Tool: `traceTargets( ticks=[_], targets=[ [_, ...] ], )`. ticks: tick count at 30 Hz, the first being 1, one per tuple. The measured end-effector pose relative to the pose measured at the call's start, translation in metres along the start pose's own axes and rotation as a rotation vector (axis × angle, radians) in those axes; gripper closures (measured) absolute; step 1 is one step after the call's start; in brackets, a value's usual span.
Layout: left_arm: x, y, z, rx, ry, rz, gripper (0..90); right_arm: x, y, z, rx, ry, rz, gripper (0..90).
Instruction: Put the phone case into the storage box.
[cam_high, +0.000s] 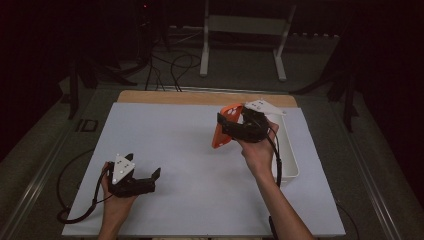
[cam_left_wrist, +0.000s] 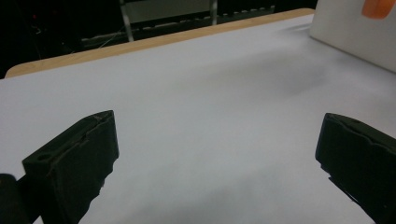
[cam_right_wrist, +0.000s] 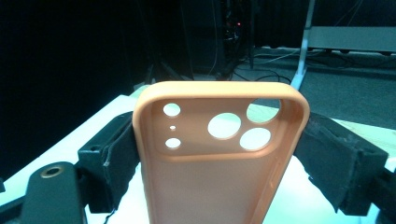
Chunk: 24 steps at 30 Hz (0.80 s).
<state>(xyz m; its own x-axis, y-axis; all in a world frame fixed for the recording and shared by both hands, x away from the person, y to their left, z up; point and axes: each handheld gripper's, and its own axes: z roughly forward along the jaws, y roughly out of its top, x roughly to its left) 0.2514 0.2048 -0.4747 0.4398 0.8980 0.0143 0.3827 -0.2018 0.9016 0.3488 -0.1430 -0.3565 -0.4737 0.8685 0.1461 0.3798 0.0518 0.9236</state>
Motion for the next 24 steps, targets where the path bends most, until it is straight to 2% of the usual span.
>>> traceTargets(
  ticks=[12, 24],
  targets=[
    [0.01, -0.006, -0.007, -0.008, 0.021, -0.02, 0.0, -0.008, 0.008, -0.003, -0.015, -0.025, 0.0, 16.7],
    [0.012, -0.011, -0.011, 0.001, 0.03, -0.016, 0.0, -0.02, 0.014, -0.006, -0.025, -0.06, 0.002, 16.7]
  ],
)
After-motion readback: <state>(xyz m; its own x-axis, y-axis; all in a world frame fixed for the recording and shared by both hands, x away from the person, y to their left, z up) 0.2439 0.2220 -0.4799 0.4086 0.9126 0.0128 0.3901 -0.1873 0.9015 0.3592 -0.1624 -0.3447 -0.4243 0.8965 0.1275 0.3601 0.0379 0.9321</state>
